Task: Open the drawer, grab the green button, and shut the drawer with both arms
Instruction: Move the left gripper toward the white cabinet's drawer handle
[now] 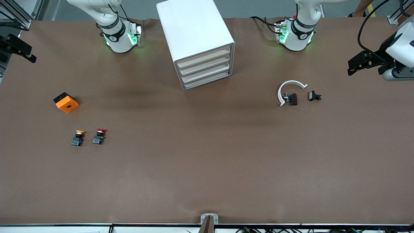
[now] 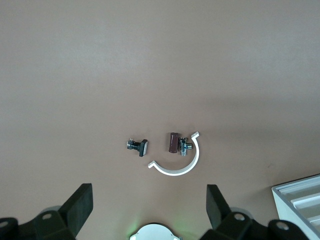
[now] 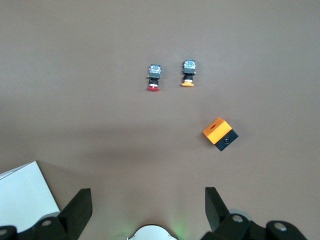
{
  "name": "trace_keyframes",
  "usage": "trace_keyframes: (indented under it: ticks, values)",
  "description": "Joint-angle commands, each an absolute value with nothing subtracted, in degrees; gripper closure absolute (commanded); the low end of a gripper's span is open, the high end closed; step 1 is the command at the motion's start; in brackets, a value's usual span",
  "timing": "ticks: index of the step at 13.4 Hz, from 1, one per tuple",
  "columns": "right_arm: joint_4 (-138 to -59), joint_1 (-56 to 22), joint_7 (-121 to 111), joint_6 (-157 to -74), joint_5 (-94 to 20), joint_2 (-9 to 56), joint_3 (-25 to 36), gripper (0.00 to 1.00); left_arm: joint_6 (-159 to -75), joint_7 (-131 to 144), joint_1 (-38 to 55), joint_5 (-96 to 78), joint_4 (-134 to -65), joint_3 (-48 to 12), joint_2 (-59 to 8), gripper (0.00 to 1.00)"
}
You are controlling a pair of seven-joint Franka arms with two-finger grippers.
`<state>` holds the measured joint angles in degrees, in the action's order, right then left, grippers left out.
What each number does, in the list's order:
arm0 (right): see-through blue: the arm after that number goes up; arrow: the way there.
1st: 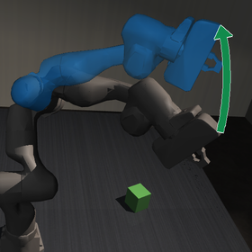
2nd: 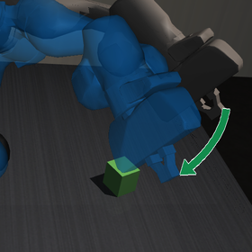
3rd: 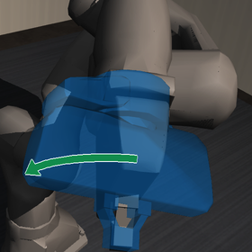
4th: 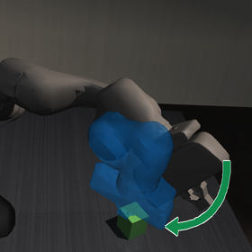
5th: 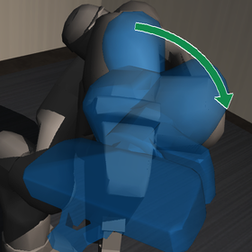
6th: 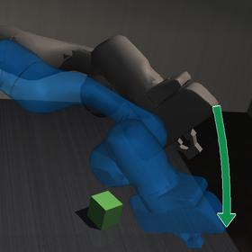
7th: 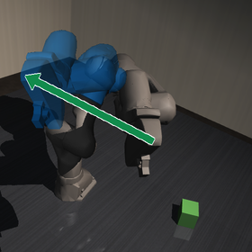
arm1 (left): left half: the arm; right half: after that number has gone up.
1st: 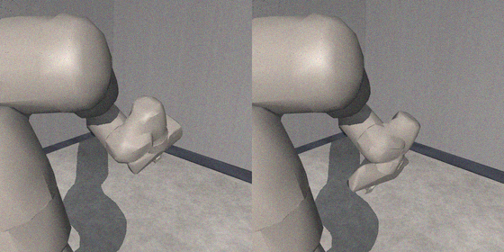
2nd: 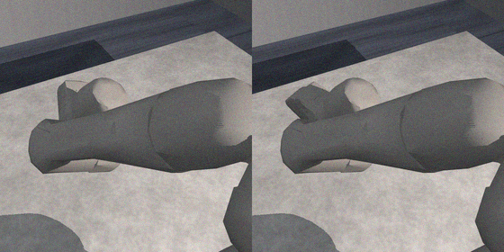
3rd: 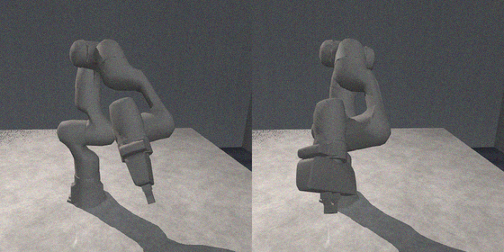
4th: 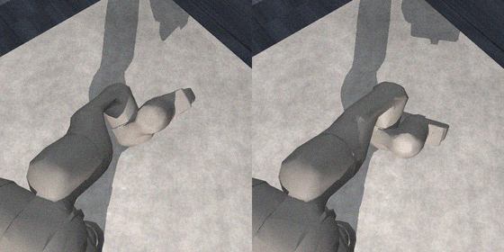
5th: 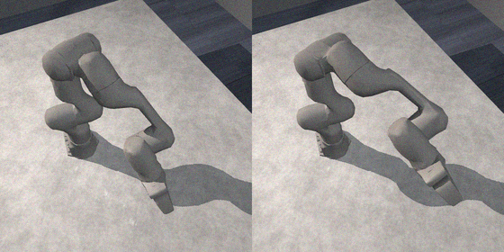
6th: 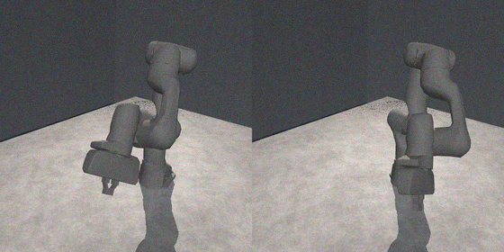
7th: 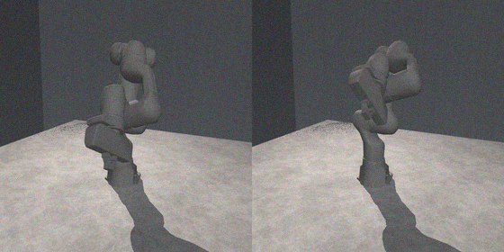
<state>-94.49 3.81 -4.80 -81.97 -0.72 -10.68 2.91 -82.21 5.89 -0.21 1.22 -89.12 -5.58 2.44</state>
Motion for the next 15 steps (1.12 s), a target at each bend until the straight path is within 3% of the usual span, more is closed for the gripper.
trace_keyframes:
  ticks: [1, 4, 9, 15]
  values:
    - [-90.5, 5.4, -4.8, -80.0, -2.8, -8.3, 2.2, 0.0, -81.8, 6.6, -0.4, 1.2, -88.2, -5.7, 2.0, 0.0]
    - [-90.6, 5.4, -4.8, -80.5, -3.3, -8.3, 2.2, 0.0, -81.8, 7.0, -0.1, 1.3, -87.9, -5.7, 0.6, 0.0]
    - [-92.9, 5.4, -5.5, -83.4, -1.9, -8.8, 2.3, 0.0, -81.4, 10.8, 0.3, 1.3, -88.1, -6.0, -7.3, 0.0]
    - [-93.2, 4.7, -6.4, -84.4, 0.7, -8.9, 2.2, 0.0, -81.5, 48.4, 8.1, 1.3, -88.8, -6.9, -19.1, 0.0]
